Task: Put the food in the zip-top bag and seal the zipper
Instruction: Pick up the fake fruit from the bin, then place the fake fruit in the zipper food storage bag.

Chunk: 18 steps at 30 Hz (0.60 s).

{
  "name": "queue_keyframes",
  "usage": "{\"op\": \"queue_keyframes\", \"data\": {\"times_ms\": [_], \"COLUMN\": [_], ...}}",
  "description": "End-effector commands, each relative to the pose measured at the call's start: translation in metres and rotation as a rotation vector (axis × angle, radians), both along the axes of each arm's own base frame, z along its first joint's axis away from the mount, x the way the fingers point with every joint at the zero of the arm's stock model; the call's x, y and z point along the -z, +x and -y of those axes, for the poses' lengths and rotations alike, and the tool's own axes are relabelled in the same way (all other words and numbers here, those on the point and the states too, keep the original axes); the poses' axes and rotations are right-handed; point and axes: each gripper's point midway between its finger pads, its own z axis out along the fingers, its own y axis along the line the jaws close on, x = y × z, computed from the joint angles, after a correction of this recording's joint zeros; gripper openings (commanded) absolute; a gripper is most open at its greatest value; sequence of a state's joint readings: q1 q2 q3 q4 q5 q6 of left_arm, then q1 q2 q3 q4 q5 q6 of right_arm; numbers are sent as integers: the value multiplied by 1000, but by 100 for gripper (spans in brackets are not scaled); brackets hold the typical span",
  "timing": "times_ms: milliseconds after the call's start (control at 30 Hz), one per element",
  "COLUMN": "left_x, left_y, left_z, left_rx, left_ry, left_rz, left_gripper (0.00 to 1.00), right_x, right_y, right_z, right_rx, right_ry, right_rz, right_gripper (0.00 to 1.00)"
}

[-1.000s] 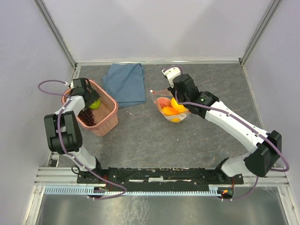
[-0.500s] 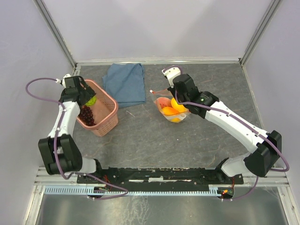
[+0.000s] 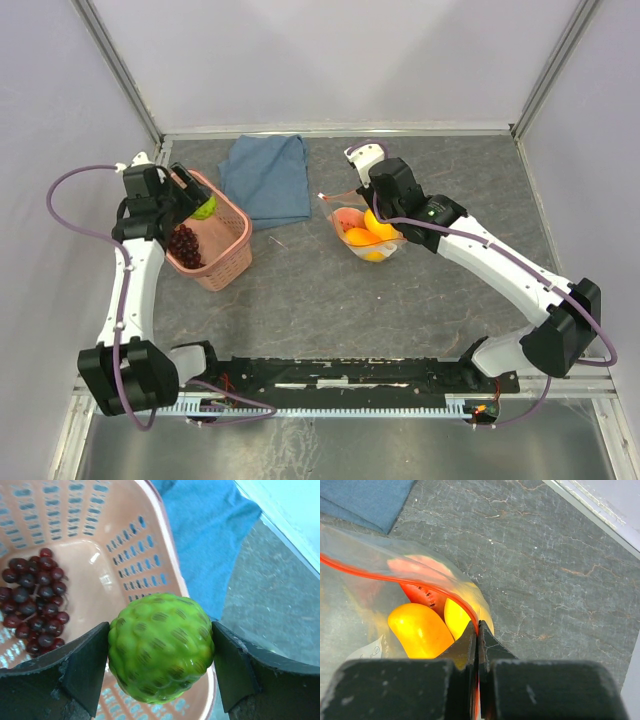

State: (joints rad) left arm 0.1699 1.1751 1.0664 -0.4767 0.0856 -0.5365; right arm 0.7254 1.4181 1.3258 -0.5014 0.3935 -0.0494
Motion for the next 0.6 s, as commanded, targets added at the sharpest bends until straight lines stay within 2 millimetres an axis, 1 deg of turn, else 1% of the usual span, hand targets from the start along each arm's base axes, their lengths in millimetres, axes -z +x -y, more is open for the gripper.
{"op": "queue_keyframes", "data": {"times_ms": [0,67,100,167,267,400,467,567], "left_x": [-45,-59,-67,-81,-92,-101,-102,-107], "left_y": [-7,-10,-11,-15,-20,-26,-29,-33], "left_z": [42,61,76,99,135,180,200,225], "left_rx": [149,201,243,295,375,478,524,575], "left_ry": [-69,-65,-70,-83,-107,-158,-191,-212], "left_rz": [118,154,181,237,291,352,382,424], "left_gripper": [54,54,54,54,54,54,54,54], "right_x": [-20,-20,-20,-21,-23,-23,-22,-22], "right_y": [5,5,5,4,2,1,0,0], "right_z": [-7,-6,-6,-6,-8,-12,-12,-12], "right_rx": [-4,-2,-3,-5,-16,-33,-35,-34], "right_ry": [56,53,51,56,72,87,88,88], "right_rz": [45,44,41,42,42,34,32,31], "right_gripper": [1,1,1,2,1,1,2,2]}}
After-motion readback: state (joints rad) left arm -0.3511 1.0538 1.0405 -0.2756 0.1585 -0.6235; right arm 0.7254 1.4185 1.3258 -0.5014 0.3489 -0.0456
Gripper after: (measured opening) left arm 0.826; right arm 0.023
